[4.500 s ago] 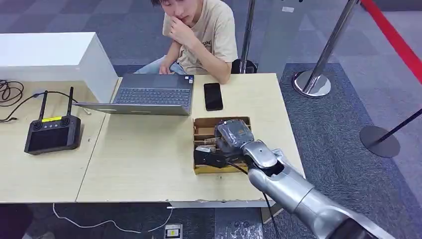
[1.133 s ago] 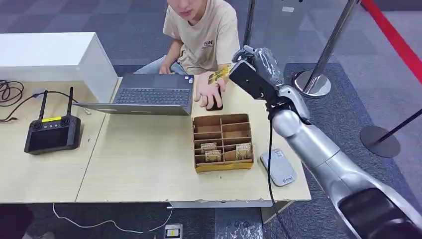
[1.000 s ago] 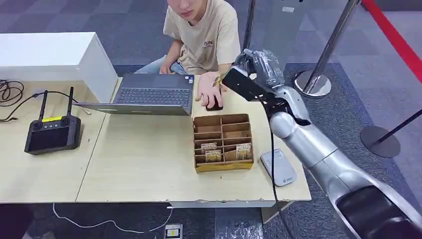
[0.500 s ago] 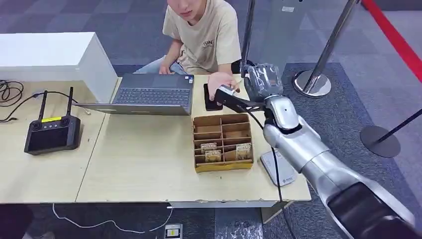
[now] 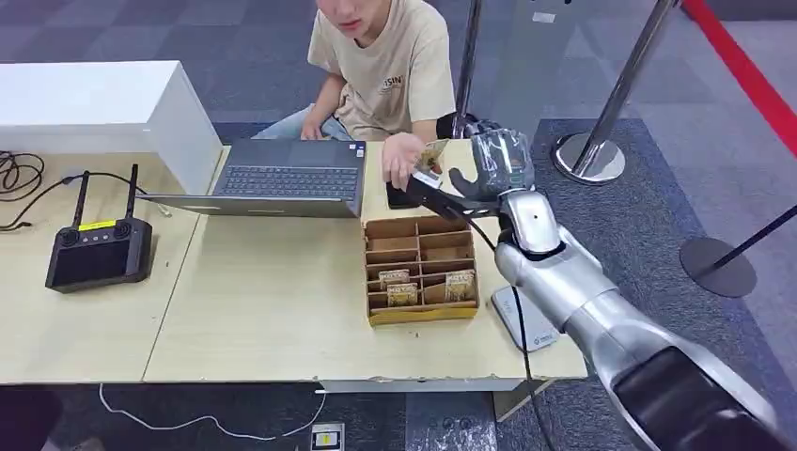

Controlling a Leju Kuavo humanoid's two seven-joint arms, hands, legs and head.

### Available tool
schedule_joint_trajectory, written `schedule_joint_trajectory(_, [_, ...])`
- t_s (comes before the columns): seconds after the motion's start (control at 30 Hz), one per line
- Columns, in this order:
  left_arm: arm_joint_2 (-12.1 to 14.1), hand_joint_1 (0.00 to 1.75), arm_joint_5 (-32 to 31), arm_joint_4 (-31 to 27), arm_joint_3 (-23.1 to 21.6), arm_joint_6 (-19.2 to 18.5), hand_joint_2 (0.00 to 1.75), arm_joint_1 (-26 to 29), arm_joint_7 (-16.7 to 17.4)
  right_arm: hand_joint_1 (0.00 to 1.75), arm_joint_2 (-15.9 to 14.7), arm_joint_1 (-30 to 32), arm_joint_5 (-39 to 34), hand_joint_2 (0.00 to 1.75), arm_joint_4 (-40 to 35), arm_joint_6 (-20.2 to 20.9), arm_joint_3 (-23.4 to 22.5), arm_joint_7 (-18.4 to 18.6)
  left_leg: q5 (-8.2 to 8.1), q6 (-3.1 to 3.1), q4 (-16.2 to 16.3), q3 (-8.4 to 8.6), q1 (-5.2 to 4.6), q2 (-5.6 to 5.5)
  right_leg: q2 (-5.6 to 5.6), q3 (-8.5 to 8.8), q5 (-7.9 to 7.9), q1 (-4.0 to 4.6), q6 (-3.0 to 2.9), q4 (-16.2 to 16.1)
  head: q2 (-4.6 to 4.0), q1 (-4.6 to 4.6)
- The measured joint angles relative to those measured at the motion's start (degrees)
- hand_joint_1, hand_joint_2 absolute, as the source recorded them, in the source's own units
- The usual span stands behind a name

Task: Pass the card to the sensor for recognition and then transmit it.

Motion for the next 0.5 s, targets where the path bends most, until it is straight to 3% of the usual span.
schedule_joint_trajectory(0.1, [0.0,0.0,-0.07,0.0,0.0,-0.02,0.0,0.0,0.0,0.0,0.02,0.25,0.0,0.0,0.0,-0.13,-0.24,0.07,0.0,0.0,0.0,0.0,0.0,-0.01,0.0,0.0,0.0,0.0,0.0,0.0,0.0,-0.02])
schedule_joint_trajectory(0.23, [0.02,0.0,-0.26,0.0,0.0,-0.22,0.0,0.04,0.7,0.0,-0.35,1.98,-0.63,0.0,-2.39,-4.13,-1.64,0.9,0.0,0.0,0.03,0.05,0.01,-0.01,0.0,0.0,0.0,0.0,0.0,-0.01,0.0,-0.02])
schedule_joint_trajectory(0.5, [0.17,0.0,0.92,0.07,0.0,-0.44,0.0,0.32,1.33,0.0,-6.61,14.91,-0.42,0.0,-21.21,-5.88,-10.85,5.75,-0.01,0.01,0.05,0.05,0.03,-0.1,-0.05,0.02,-0.01,0.0,0.01,-0.07,0.0,0.0])
